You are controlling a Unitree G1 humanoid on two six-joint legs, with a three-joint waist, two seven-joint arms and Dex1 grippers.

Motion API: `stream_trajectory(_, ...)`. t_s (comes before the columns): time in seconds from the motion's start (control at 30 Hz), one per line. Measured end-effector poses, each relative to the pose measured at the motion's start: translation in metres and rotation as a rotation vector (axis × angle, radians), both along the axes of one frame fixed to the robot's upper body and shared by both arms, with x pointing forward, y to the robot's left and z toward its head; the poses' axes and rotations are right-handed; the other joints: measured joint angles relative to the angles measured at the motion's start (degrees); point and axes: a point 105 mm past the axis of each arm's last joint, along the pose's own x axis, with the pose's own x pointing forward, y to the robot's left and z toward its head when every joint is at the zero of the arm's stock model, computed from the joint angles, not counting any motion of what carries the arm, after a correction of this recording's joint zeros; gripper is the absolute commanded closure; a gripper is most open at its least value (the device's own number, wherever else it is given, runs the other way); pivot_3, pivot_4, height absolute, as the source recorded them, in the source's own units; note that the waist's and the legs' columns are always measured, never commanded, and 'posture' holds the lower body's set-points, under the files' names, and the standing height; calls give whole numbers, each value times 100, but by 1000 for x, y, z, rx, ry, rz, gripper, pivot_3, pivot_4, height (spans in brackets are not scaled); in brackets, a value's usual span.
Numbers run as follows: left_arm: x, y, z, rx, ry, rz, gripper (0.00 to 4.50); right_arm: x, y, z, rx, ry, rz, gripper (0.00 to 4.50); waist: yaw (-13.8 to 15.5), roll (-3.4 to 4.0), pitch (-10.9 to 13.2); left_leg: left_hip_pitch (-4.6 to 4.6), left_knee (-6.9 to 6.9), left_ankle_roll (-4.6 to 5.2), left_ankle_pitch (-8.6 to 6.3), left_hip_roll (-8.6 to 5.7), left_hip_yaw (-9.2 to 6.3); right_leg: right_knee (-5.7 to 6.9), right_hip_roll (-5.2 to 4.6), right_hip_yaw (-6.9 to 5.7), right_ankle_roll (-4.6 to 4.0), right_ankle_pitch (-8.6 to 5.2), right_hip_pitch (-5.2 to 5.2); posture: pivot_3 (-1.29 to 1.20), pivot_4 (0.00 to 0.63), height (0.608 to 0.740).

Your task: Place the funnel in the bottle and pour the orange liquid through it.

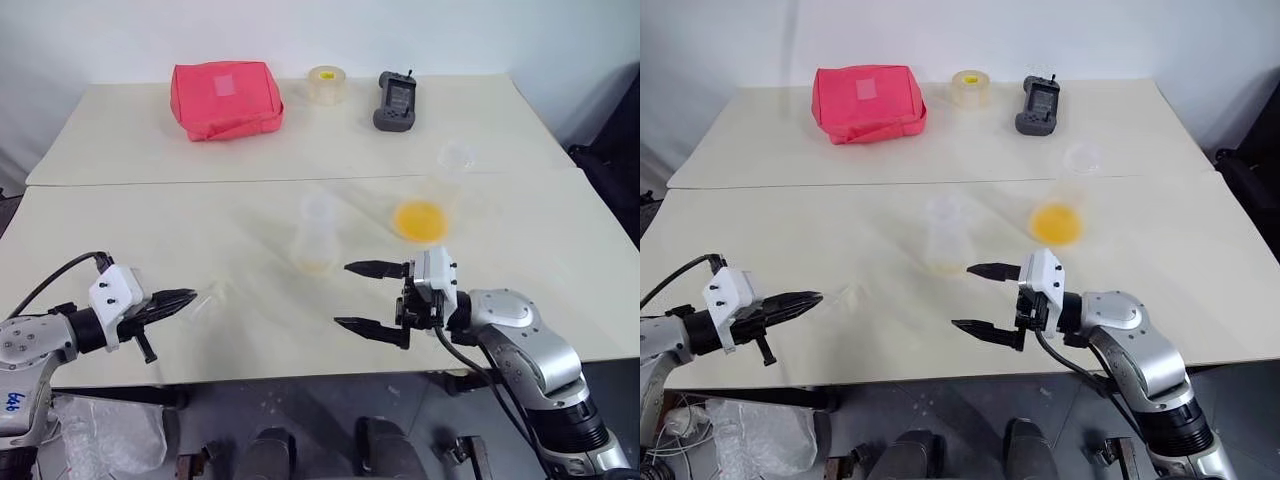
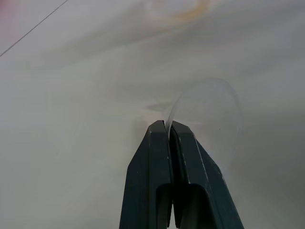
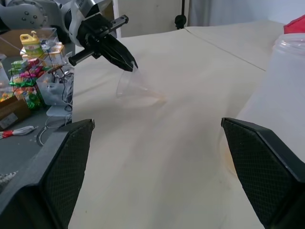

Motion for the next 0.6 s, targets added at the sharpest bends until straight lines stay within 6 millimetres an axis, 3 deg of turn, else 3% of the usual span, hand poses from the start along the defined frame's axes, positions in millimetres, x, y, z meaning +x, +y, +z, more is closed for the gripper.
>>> stream_trajectory(0.27,17,-20,57,-179,-13,-39,4482,4,-5,26,83,-29,-12,0,-11,0,0,0,0,1,0,-1,-1,6,3,-2,4,2,-2,0,150,740)
stream_trajectory(0.47,30,-48,114,-350,-5,-122,4482,10,-14,40,110,-73,-49,0,-12,0,0,2,1,5,2,-16,-3,23,17,-5,18,10,0,0,150,740)
stream_trajectory(0.6,52,-57,137,-466,71,-78,4482,16,-19,45,123,-82,-76,0,-13,-1,0,-1,4,10,5,-53,-4,52,16,-5,24,12,-7,0,150,740)
